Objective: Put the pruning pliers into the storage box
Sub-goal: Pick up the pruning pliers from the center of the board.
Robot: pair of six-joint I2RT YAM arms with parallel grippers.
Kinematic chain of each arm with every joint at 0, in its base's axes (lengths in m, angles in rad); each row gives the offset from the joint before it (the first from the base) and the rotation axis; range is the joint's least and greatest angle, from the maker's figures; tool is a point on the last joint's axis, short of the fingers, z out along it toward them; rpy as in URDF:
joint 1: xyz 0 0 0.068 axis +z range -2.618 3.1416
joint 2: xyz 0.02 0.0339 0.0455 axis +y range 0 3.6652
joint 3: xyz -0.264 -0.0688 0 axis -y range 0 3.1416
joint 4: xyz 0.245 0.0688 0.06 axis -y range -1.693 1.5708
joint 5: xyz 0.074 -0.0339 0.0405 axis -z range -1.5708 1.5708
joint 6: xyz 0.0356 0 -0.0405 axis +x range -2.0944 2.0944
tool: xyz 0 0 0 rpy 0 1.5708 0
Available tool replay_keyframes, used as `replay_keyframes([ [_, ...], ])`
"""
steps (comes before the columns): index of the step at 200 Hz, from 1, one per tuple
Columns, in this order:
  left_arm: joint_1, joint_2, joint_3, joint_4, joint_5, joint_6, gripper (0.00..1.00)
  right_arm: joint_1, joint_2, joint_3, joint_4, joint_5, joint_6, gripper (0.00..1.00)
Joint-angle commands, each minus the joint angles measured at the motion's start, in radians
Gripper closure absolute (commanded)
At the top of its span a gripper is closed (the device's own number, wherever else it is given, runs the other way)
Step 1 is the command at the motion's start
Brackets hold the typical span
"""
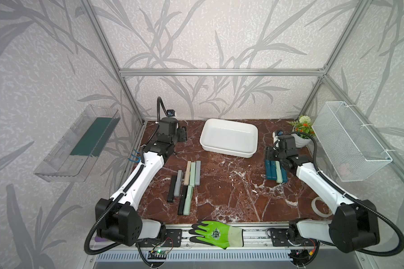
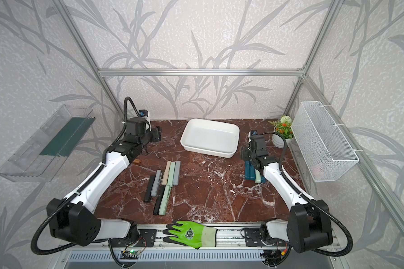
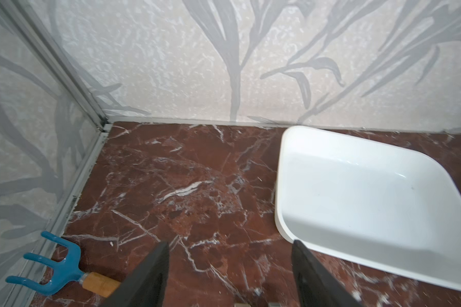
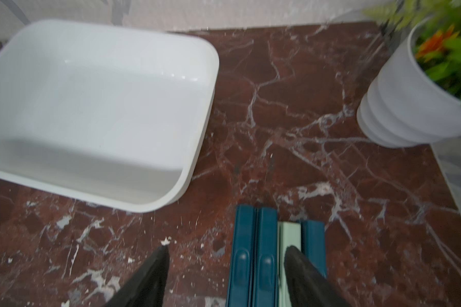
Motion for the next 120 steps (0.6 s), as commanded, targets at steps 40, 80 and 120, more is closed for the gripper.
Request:
replay_keyframes([
  [40,0.002,0.002,-0.096,-0.052,0.217,0.033,0.28,0.037,0.054,0.045,-0.310,-0.036,0.127,0.33],
  [80,0.004,-0.033,-0.119,-0.049,0.214,0.068,0.31,0.037,0.125,0.062,-0.292,-0.098,0.140,0.37],
  [120,0.004,-0.043,-0.143,-0.038,0.244,0.062,0.31,0.032,0.167,0.056,-0.252,-0.089,0.155,0.39],
])
